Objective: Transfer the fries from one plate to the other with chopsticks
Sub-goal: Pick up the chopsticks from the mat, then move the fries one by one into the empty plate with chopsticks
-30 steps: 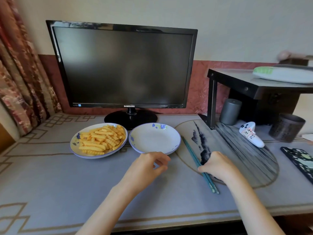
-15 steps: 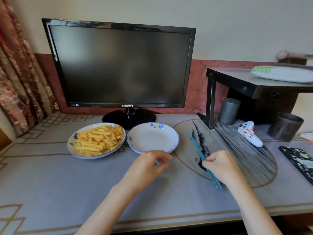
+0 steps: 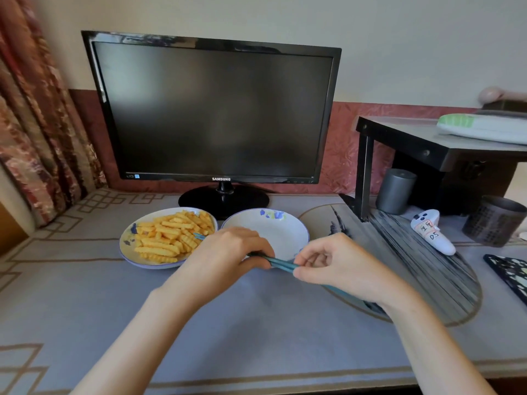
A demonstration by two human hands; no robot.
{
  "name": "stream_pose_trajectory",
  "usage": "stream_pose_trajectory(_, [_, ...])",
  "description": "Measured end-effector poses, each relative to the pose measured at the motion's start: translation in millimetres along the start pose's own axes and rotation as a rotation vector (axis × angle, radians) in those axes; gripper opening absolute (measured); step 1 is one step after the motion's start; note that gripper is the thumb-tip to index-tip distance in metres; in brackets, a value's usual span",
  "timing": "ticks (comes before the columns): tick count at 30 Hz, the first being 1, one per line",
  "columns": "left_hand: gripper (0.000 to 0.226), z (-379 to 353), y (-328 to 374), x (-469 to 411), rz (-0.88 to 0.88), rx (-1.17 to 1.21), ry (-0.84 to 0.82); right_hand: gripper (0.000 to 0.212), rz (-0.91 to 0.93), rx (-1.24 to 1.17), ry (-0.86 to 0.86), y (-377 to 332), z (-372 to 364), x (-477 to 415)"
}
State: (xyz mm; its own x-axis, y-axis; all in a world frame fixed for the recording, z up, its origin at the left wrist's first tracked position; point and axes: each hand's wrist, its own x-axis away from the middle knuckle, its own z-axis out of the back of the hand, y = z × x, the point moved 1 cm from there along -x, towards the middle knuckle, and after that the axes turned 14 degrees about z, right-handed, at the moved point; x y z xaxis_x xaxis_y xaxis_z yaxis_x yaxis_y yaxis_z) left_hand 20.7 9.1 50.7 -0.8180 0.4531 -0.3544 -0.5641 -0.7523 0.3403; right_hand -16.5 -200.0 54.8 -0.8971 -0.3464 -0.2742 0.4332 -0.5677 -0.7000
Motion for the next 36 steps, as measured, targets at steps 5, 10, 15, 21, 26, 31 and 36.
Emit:
stream_pose_trajectory(5, [0.009, 11.6, -12.6, 12.0, 0.283, 0.325, 0.060, 0.013, 0.116, -0.194, 0.147, -5.7, 6.0, -12.1])
stream_pose_trajectory(10, [0.004, 18.9, -21.0, 18.3, 0.426, 0.764, -0.036, 0.053, 0.208, -0.729, 0.184, 1.0, -5.0, -23.2])
stream_pose_trajectory(15, [0.011, 16.1, -18.1, 19.9, 0.460, 0.900, -0.213, 0.053, 0.217, -0.779, 0.091, -14.4, -38.6, -48.4])
stream_pose_trajectory(21, [0.012, 18.7, -27.0, 26.2, 0.532, 0.946, -0.208, 0.063, 0.136, -0.705, 0.012, -31.4, -53.5, -66.7])
stream_pose_trajectory(26, [0.011, 18.1, -40.3, 32.9, 0.600, 0.989, -0.226, 0.059, 0.117, -0.679, 0.030, -31.3, -64.4, -72.2])
stream_pose_trajectory(31, [0.022, 25.5, -58.0, 41.0, 0.578, 0.841, -0.110, 0.047, 0.102, -0.697, 0.161, -32.6, -69.3, -77.8])
stream_pose_trajectory(36, [0.014, 45.2, -117.2, 57.7, 0.717, 0.491, 0.509, 0.045, 0.043, -0.742, 0.426, -26.9, -62.7, -92.9])
